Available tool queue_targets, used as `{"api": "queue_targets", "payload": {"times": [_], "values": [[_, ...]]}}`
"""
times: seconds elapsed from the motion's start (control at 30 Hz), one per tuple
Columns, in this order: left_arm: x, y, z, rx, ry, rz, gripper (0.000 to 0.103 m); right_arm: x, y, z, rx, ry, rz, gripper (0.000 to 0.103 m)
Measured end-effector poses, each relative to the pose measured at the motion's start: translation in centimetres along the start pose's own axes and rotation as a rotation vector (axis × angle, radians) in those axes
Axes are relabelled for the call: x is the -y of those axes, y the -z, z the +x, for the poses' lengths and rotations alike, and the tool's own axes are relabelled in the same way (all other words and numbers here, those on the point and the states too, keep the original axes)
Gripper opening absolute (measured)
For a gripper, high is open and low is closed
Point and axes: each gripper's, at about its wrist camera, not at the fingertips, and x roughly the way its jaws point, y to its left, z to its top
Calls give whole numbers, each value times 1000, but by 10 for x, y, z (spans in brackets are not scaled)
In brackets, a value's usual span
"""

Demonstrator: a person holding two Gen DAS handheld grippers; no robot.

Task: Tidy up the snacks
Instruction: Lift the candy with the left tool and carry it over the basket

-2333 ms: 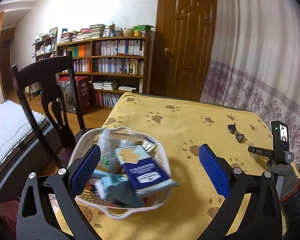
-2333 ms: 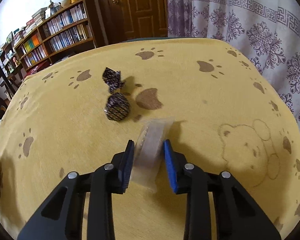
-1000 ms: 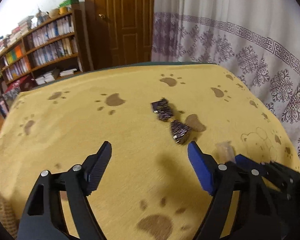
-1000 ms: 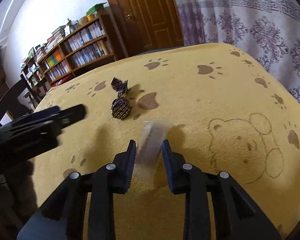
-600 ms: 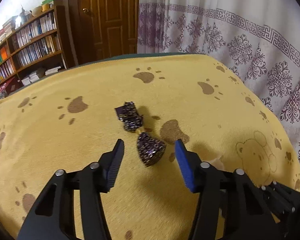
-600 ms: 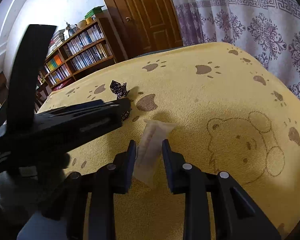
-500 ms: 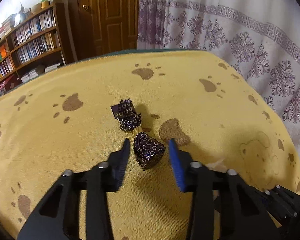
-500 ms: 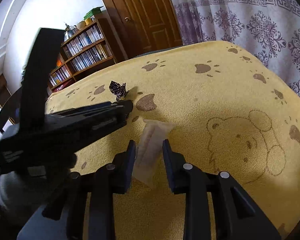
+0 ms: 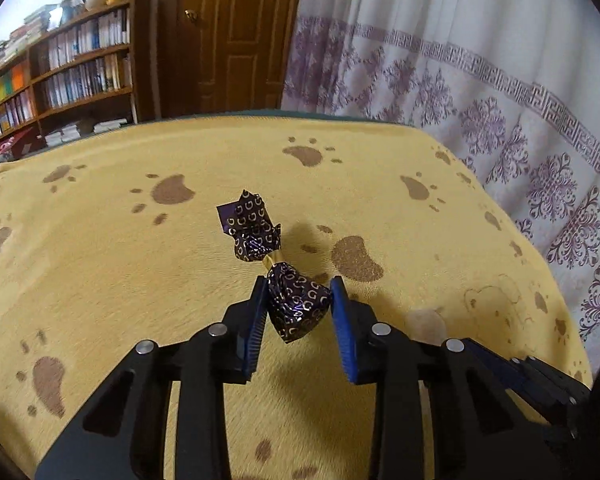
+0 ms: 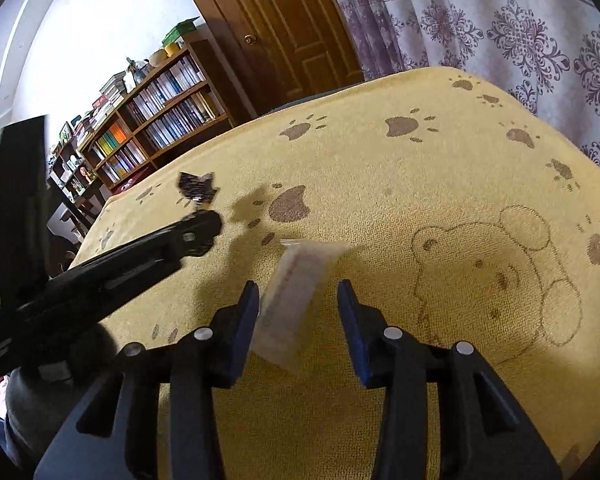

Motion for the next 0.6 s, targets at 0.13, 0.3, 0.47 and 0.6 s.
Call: {"api": "queue_targets", "payload": {"times": [0.13, 0.3, 0.47, 0.6], "values": [[-2, 4, -30, 54, -37, 6, 32, -5, 2, 0, -4, -4, -31, 41], [-13, 6, -64, 109, -49, -25, 32, -10, 3, 3, -17, 1, -61, 42], [-30, 11, -98, 142, -57, -60, 32, -12, 3, 3, -16, 8, -70, 45], [-43, 16, -129, 184, -86, -61, 32, -14, 0, 10, -48, 27, -79, 47]]}}
